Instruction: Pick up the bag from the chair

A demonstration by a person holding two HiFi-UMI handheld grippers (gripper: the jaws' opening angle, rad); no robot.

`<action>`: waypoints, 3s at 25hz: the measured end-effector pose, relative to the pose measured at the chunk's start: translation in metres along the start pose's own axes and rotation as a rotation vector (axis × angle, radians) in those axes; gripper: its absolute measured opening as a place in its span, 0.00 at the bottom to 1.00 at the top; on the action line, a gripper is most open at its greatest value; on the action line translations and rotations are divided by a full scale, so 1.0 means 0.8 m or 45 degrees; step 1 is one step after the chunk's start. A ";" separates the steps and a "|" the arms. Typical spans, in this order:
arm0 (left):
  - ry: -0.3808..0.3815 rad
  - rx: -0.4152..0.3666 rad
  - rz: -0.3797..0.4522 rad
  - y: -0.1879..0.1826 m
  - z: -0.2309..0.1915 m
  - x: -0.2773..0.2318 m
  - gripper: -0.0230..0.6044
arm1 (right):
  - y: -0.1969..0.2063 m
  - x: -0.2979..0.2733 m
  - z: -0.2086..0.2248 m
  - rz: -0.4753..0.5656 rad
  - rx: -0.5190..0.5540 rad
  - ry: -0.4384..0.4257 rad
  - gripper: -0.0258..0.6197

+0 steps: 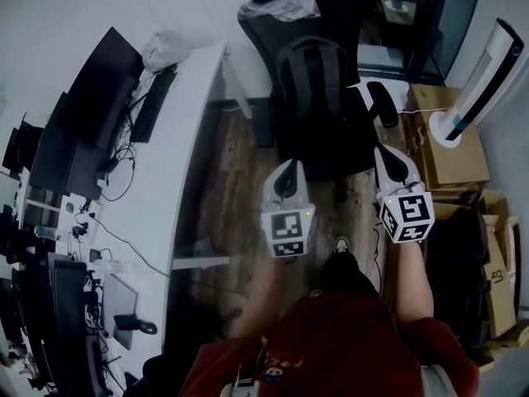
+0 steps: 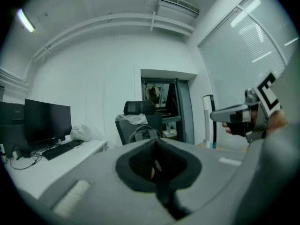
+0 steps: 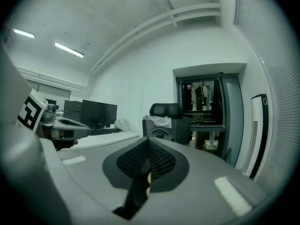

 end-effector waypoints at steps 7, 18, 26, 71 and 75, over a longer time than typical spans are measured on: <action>-0.044 -0.003 -0.025 -0.020 -0.008 -0.102 0.03 | -0.027 -0.080 0.076 -0.014 -0.016 -0.030 0.04; -0.083 -0.046 -0.054 -0.043 -0.007 -0.218 0.03 | -0.054 -0.166 0.164 -0.014 -0.043 -0.085 0.04; -0.113 -0.069 -0.046 -0.055 -0.019 -0.271 0.03 | -0.071 -0.212 0.195 0.003 -0.029 -0.116 0.04; 0.290 -0.051 -0.102 0.083 -0.235 -0.665 0.63 | -0.044 -0.677 0.235 -0.319 0.071 -0.300 0.56; 0.338 -0.094 -0.134 0.095 -0.231 -0.678 0.71 | -0.022 -0.688 0.244 -0.399 0.083 -0.303 0.66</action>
Point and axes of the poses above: the fingertips, and each gripper's own axes: x backward along the fingers, z to its right, y out of its underside, the point moved 5 cm from there along x, backward along the fingers, and after that the axes turned 15 degrees about -x, right-handed, at the moved point
